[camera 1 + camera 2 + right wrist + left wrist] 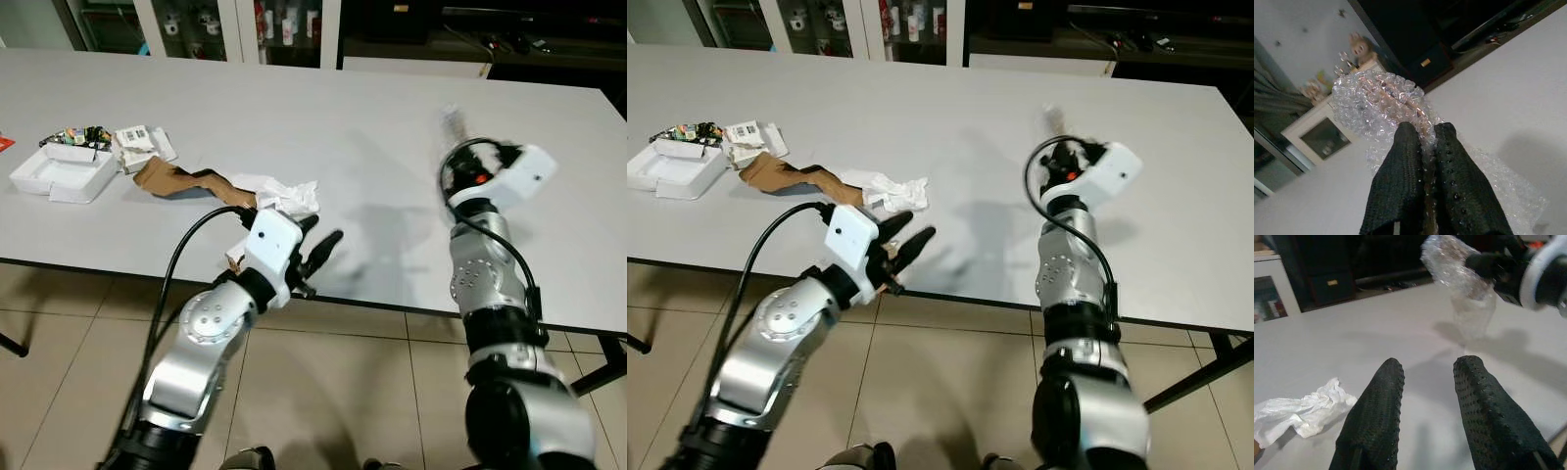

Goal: Picking trash to rubbish bin

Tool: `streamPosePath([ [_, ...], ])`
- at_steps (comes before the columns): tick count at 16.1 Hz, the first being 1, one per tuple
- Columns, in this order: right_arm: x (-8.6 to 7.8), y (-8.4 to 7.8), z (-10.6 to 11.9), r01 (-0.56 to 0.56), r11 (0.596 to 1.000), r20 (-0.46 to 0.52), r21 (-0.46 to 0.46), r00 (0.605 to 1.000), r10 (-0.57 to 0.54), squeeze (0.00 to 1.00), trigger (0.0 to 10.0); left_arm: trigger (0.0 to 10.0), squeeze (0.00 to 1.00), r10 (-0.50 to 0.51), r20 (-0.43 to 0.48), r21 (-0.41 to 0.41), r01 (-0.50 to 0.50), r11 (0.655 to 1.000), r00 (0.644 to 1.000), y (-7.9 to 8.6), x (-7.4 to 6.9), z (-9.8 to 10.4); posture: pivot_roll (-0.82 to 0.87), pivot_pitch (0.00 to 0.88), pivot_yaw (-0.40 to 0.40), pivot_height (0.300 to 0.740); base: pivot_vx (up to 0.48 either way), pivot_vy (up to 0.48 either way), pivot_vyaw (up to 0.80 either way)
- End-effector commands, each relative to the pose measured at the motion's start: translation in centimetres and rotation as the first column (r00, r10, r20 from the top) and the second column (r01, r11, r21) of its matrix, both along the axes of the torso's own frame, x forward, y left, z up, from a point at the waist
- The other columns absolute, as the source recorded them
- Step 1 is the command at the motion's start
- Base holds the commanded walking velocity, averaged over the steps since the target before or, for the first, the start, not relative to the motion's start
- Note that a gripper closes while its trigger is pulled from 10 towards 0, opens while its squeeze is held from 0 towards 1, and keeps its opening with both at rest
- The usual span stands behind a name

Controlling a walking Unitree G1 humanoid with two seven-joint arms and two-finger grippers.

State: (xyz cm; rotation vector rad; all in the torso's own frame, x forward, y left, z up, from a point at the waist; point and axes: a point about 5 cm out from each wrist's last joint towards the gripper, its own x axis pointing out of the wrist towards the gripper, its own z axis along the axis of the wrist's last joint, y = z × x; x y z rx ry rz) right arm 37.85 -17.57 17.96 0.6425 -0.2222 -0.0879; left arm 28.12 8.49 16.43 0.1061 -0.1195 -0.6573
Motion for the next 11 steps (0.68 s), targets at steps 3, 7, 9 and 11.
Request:
streamPosePath([
  [3,-0.4,-0.2,0.9,-0.041,0.985,0.074,0.17,0.997,0.029,0.0,10.0,10.0,0.0,0.046,0.018,-0.04,-0.046,0.998,0.999,-0.3,0.2,0.0,0.01,0.064,0.014,0.74,0.0,0.0,0.0],
  [7,-1.6,0.2,-0.5,-0.114,0.951,0.096,0.286,0.991,0.09,0.0,10.0,10.0,0.0,0.251,0.025,-0.12,-0.246,0.962,0.968,0.9,1.6,-0.5,0.01,0.034,0.017,0.74,0.0,0.0,0.0],
  [9,-2.2,0.4,-1.2,-0.101,0.962,0.085,0.253,0.993,0.082,0.0,10.0,10.0,0.0,0.335,0.031,-0.159,-0.326,0.932,0.942,2.0,2.2,-0.3,0.0,0.02,0.02,0.74,0.0,0.0,0.0],
  [11,-2.9,0.6,-1.5,-0.038,0.999,0.062,-0.026,0.997,0.039,0.0,10.0,10.0,0.0,0.413,0.05,-0.154,-0.402,0.903,0.909,3.0,2.7,-0.7,0.0,0.006,0.024,0.74,0.0,0.0,0.0],
])
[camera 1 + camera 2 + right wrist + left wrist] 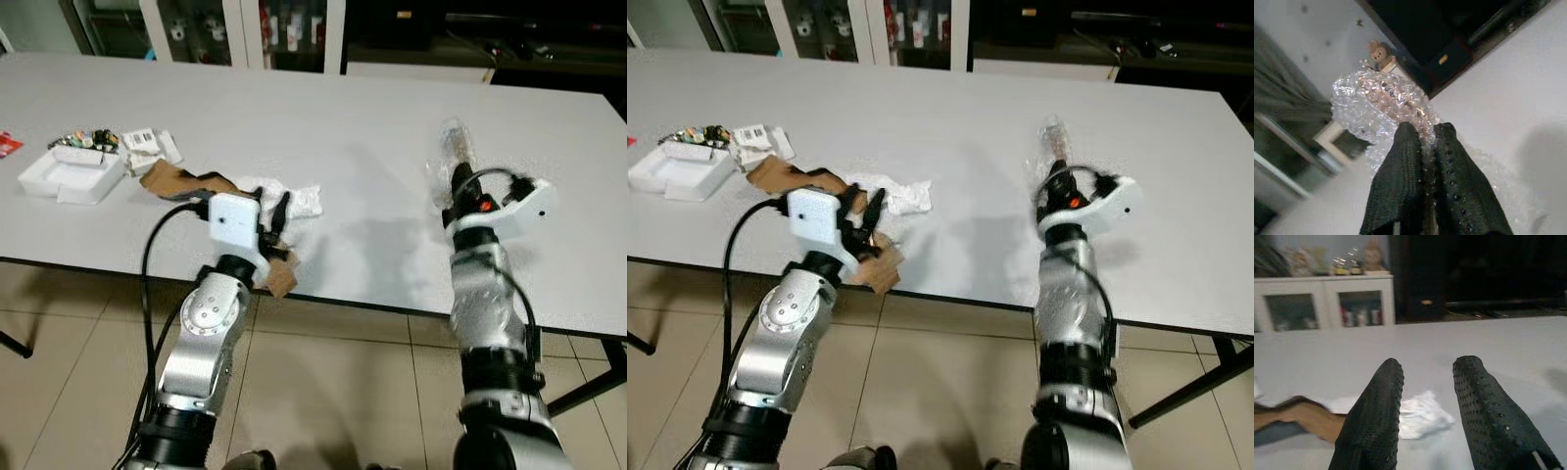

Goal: Picking trash to rubbish bin

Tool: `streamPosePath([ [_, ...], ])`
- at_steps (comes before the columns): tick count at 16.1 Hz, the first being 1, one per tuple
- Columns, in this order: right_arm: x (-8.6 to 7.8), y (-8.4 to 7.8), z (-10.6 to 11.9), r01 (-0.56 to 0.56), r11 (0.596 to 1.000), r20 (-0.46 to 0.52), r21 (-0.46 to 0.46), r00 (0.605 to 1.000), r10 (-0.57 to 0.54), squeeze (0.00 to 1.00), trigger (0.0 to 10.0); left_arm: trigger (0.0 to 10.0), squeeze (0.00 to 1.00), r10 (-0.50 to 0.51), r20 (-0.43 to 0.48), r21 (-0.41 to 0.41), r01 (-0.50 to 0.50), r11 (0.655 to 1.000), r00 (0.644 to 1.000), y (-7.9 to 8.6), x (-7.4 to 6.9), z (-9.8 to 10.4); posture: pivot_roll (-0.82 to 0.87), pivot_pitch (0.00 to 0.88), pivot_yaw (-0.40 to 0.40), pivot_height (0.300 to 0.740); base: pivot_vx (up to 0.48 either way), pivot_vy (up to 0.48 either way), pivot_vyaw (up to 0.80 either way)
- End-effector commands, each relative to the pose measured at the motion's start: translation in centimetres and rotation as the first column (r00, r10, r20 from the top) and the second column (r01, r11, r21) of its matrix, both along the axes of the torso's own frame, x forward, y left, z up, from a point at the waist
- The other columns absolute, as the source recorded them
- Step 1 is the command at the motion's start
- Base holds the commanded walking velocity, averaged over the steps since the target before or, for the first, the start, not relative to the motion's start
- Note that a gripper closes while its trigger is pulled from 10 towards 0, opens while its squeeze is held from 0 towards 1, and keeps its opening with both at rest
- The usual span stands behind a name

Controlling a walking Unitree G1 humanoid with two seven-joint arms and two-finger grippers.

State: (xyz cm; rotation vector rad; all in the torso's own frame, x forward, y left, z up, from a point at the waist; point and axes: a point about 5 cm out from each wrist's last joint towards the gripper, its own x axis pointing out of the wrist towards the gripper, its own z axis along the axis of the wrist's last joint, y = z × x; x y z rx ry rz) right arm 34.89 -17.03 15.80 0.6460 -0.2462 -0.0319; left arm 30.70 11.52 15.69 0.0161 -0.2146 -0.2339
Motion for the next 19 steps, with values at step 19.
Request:
streamPosePath([
  [19,-1.6,1.6,-3.2,0.004,0.894,-0.06,-0.448,0.998,-0.035,0.0,10.0,10.0,0.0,0.059,0.034,0.086,-0.062,0.994,0.998,-0.6,0.6,-2.0,-0.01,0.009,0.015,0.74,0.0,0.0,0.0],
])
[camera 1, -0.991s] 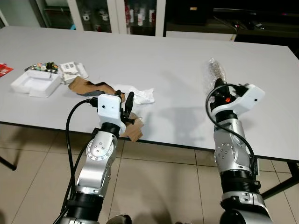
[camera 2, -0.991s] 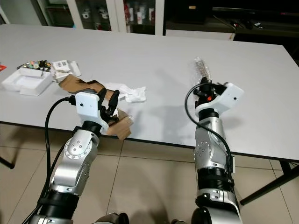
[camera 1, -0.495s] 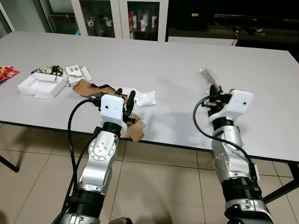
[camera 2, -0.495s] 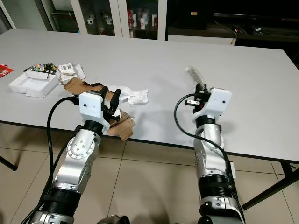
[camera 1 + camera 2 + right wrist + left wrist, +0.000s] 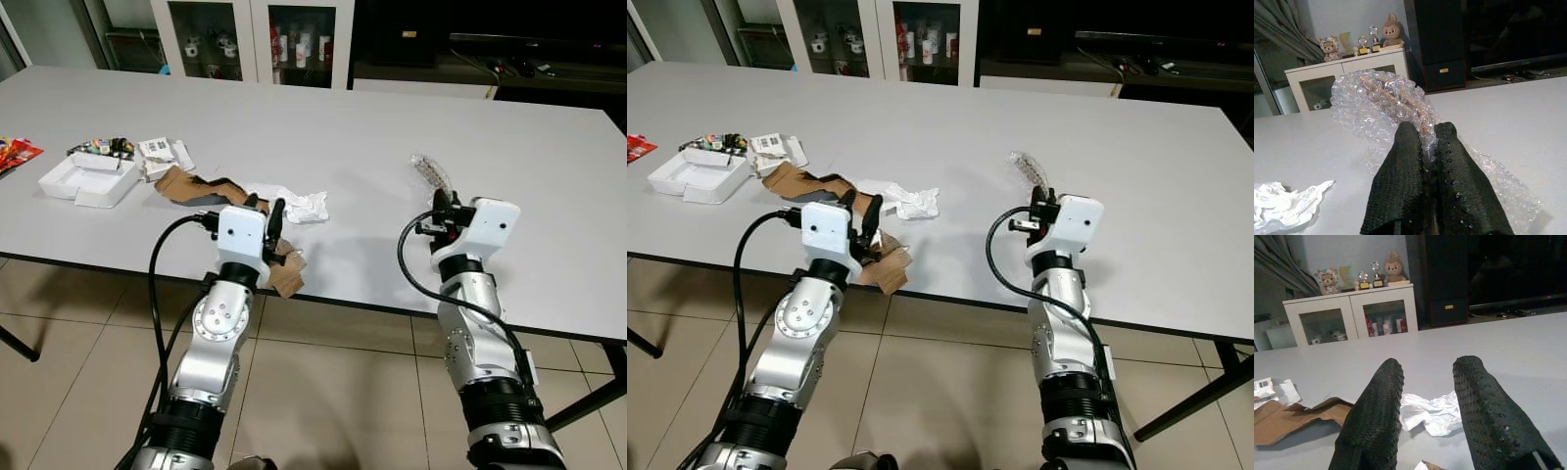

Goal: Picking trash to rubbish bin

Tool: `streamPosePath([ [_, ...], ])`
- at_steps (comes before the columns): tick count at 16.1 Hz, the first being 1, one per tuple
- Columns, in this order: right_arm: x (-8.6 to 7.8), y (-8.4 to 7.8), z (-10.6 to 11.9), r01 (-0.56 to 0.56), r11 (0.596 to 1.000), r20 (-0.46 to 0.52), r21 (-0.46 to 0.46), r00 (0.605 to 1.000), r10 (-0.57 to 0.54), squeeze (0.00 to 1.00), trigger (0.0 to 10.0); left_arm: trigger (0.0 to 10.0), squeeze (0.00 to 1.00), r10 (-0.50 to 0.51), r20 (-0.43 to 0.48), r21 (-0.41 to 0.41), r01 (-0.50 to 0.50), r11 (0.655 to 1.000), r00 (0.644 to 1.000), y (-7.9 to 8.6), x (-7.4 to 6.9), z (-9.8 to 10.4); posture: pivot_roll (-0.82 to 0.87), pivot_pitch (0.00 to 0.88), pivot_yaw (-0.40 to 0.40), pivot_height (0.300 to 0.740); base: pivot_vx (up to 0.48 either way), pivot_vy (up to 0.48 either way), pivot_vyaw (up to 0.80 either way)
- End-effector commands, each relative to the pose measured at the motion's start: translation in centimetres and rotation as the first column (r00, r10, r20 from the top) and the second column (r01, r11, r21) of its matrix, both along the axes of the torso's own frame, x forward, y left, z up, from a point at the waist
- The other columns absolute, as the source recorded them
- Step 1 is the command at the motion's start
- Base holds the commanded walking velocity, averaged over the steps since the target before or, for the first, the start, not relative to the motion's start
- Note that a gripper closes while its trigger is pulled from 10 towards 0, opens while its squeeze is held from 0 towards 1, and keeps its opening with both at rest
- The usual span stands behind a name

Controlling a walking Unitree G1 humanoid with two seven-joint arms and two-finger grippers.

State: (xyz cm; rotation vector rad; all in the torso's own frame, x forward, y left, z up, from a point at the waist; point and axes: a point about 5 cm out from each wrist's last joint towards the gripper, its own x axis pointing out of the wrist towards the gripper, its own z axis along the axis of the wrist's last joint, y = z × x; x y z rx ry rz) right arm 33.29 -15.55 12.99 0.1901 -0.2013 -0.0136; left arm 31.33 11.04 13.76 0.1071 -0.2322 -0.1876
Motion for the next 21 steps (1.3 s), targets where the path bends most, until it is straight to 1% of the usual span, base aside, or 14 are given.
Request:
streamPosePath([
  [1,-0.06,0.32,-0.51,-0.003,1.0,-0.022,-0.007,1.0,0.003,0.0,10.0,10.0,0.0,0.006,0.003,0.002,-0.006,1.0,1.0,-0.16,-0.03,-0.03,-0.01,0.014,0.014,0.74,0.0,0.0,0.0],
  [3,-0.12,0.61,-0.7,-0.007,1.0,-0.033,-0.003,0.999,0.006,0.0,10.0,10.0,0.0,0.004,-0.001,0.0,-0.004,1.0,1.0,-0.23,-0.09,-0.15,-0.01,0.029,0.013,0.74,0.0,0.0,0.0],
  [10,-0.22,0.59,-0.78,-0.004,1.0,-0.038,-0.001,0.999,0.004,0.0,10.0,10.0,0.0,-0.01,-0.01,-0.009,0.01,1.0,1.0,-0.59,-0.24,-0.31,-0.02,0.047,0.011,0.74,0.0,0.0,0.0],
  [18,-0.22,0.47,-0.74,0.001,1.0,-0.04,0.007,0.999,0.0,0.0,10.0,10.0,0.0,-0.015,-0.002,-0.011,0.015,1.0,1.0,-0.66,-0.2,-0.14,-0.02,0.049,0.014,0.74,-0.274,0.0,0.0],
  [21,-0.25,0.14,-0.78,0.01,1.0,-0.043,0.006,0.999,-0.009,0.0,10.0,10.0,0.0,-0.02,0.002,-0.013,0.02,1.0,1.0,-0.75,-0.25,-0.05,-0.02,0.051,0.015,0.74,-0.294,0.0,0.0],
])
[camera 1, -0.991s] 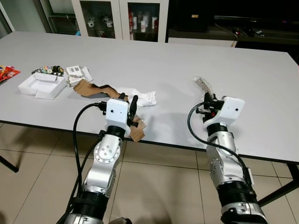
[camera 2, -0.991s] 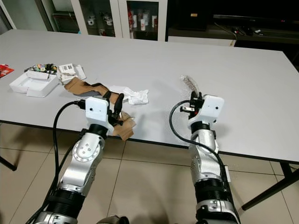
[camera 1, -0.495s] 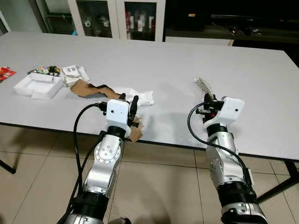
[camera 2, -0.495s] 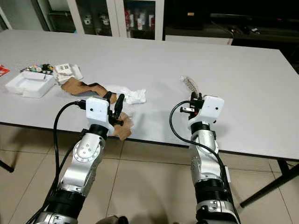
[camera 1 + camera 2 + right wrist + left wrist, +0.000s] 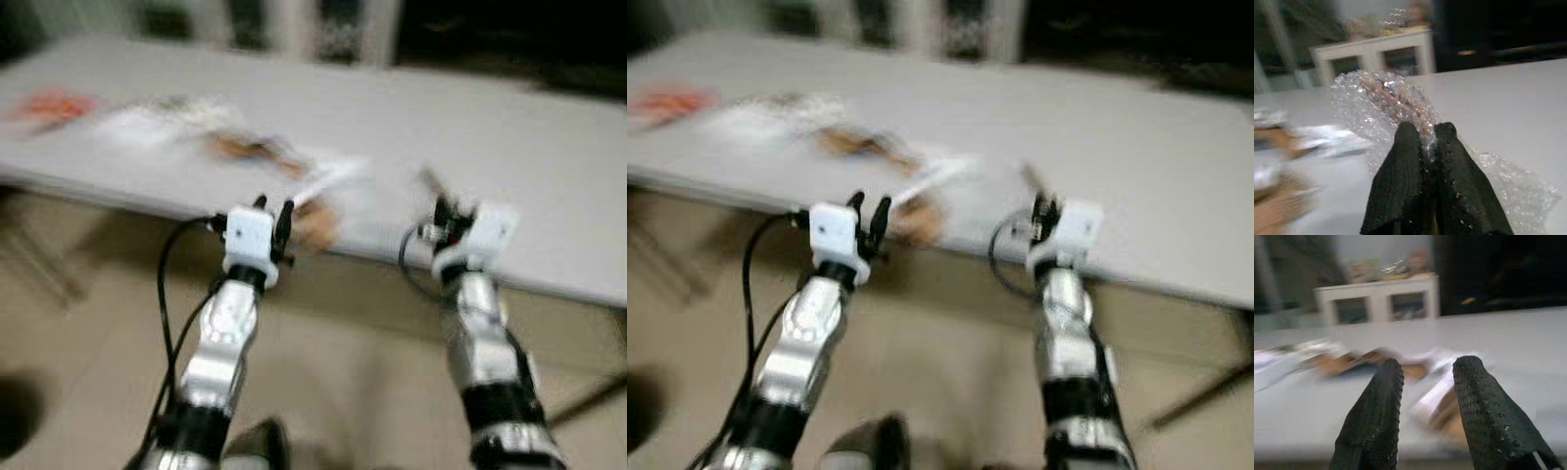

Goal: Picking trash to rubbish bin

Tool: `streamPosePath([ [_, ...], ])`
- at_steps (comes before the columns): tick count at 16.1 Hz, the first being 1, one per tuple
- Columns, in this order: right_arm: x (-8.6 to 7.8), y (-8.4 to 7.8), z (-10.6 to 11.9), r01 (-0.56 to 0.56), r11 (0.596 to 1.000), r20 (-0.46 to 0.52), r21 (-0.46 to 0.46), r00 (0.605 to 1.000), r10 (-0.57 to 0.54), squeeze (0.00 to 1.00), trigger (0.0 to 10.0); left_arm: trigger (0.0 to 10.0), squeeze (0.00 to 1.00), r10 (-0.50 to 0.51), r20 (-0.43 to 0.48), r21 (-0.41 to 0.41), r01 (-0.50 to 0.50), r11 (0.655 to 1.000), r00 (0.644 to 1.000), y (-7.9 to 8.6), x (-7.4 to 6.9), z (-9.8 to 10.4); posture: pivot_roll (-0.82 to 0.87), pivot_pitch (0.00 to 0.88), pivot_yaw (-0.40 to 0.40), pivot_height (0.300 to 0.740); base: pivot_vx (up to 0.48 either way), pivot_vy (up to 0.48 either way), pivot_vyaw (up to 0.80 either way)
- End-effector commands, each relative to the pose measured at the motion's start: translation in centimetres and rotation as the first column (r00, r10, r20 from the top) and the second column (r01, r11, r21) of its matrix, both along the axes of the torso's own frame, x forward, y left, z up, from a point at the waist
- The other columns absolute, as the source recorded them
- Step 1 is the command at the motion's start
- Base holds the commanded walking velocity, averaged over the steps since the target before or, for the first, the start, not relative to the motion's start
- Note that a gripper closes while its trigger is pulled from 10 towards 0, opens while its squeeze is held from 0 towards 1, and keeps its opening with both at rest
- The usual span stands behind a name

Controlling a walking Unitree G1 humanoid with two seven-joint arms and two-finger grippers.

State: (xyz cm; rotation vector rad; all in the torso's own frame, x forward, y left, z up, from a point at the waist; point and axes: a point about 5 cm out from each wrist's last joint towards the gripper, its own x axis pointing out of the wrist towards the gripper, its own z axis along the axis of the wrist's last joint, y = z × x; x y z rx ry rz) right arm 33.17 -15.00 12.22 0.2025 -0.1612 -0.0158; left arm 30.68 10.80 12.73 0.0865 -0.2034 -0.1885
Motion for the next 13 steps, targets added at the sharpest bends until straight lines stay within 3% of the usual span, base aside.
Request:
streamPosePath([
  [1,-0.14,-0.43,0.0,0.014,1.0,-0.003,-0.006,1.0,-0.014,0.0,10.0,10.0,0.0,-0.018,0.032,0.004,0.018,1.0,0.999,-0.49,0.39,0.99,-0.02,0.052,0.016,0.74,-0.296,0.0,0.0],
  [13,-0.17,-0.55,-0.15,0.023,1.0,-0.012,0.004,1.0,-0.023,0.0,10.0,10.0,0.0,-0.019,0.035,0.007,0.019,1.0,0.999,-0.45,0.37,1.03,-0.02,0.045,0.017,0.74,-0.294,0.0,0.0],
])
